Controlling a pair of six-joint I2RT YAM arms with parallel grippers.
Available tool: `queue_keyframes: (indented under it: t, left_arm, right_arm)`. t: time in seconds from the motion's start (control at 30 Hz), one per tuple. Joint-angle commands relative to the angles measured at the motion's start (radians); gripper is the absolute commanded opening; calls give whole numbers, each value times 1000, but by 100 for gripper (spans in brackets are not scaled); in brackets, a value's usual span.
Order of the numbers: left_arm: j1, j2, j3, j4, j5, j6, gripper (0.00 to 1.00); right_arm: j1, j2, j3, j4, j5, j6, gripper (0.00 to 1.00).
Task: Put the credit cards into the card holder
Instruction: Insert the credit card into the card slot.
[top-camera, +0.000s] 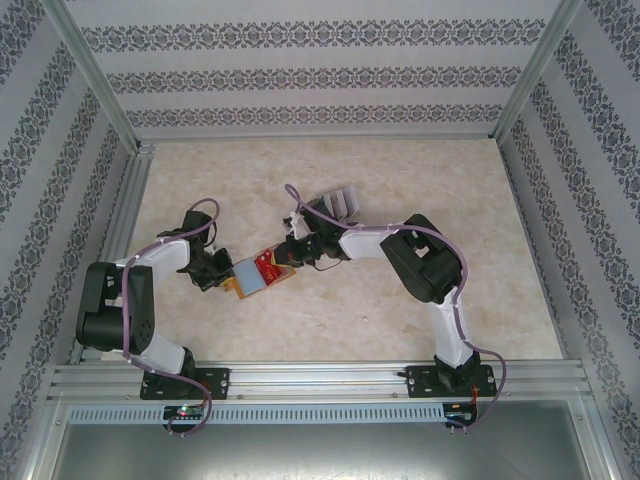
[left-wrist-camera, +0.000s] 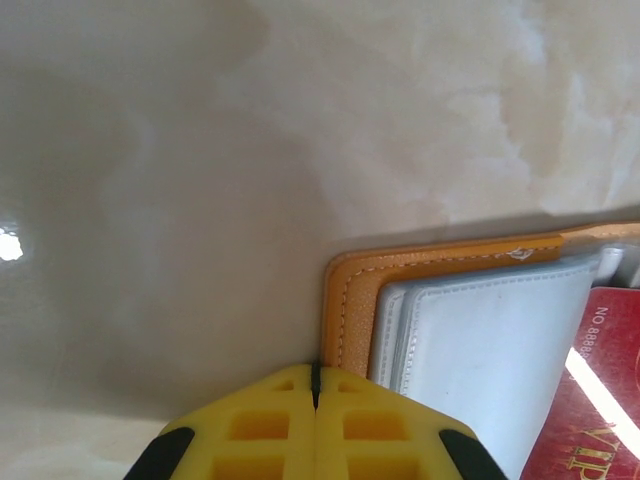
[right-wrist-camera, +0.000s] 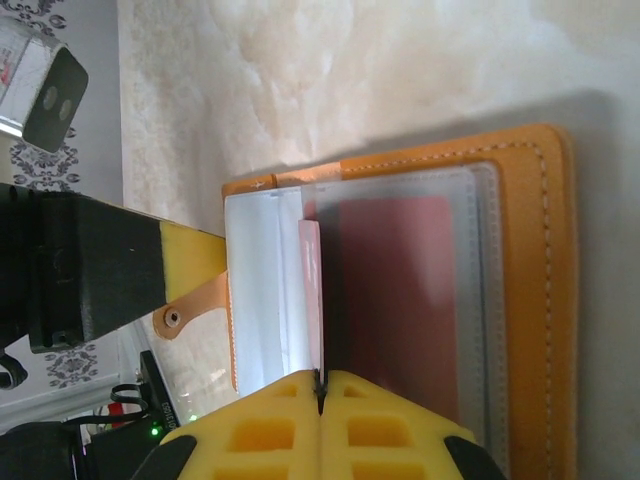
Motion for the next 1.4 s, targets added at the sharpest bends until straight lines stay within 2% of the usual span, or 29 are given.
queue_keyframes:
  t: [0.0,0.57,0.9,1.37]
  left_arm:
    - [11,38,-22,22,-10,24,3]
    - [14,44,-30,33,-8,27,3]
    - [14,46,-37,39,-3,27,2]
    - [15,49,-41,47,2,26,1]
  right_arm:
    - [21,22,30,10,-26,8,2]
    - [30,55,57,-40,-20,-10,3]
    - [31,31,47,-27,61,-4,3]
    - [105,33,132,-226,201,-145,4]
